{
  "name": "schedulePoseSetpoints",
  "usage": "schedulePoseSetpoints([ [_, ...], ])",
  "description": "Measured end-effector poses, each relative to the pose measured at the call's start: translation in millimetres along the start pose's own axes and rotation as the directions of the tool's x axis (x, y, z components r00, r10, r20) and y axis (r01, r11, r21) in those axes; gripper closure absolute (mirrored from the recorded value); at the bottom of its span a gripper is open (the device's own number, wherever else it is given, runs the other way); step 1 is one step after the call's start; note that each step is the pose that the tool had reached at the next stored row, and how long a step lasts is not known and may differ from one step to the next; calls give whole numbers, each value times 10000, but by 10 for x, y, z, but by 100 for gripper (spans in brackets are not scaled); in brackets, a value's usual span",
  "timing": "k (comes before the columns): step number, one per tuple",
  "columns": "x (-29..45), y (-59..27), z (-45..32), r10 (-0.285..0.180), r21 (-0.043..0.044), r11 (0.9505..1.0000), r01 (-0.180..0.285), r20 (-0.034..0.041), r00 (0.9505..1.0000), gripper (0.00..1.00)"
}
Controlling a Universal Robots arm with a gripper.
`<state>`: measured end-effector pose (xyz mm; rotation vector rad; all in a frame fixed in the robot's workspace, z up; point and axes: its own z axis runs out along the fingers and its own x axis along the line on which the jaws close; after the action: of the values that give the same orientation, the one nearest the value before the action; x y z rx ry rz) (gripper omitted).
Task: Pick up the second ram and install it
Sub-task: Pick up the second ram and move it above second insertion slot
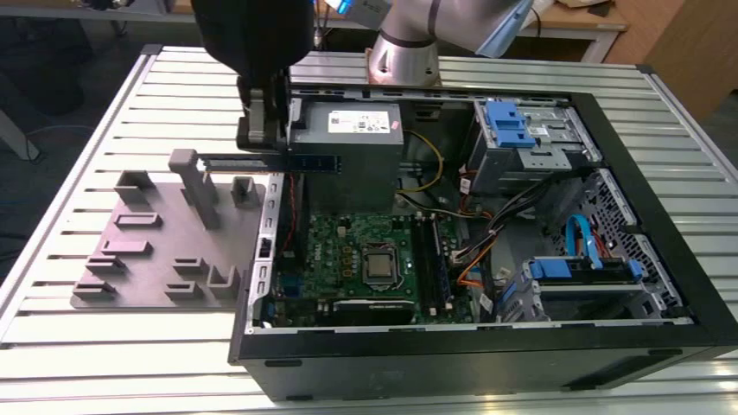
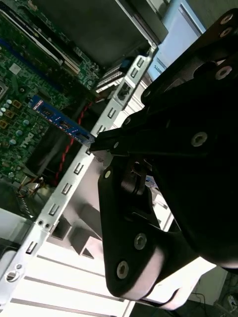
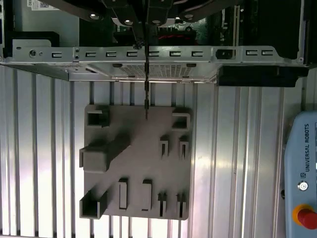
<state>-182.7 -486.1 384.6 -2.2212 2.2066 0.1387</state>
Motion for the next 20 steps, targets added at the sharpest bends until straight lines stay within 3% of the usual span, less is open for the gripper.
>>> schedulePoseSetpoints([
  [10,1,-262,-14,0,-10,10000,0,1,10000,87],
  [11,2,-368,-20,1,-18,10000,-1,1,10000,87],
  [16,2,-446,-25,2,-30,10000,-2,0,10000,87],
  [20,3,-557,-30,4,-57,10000,-4,1,10000,87],
])
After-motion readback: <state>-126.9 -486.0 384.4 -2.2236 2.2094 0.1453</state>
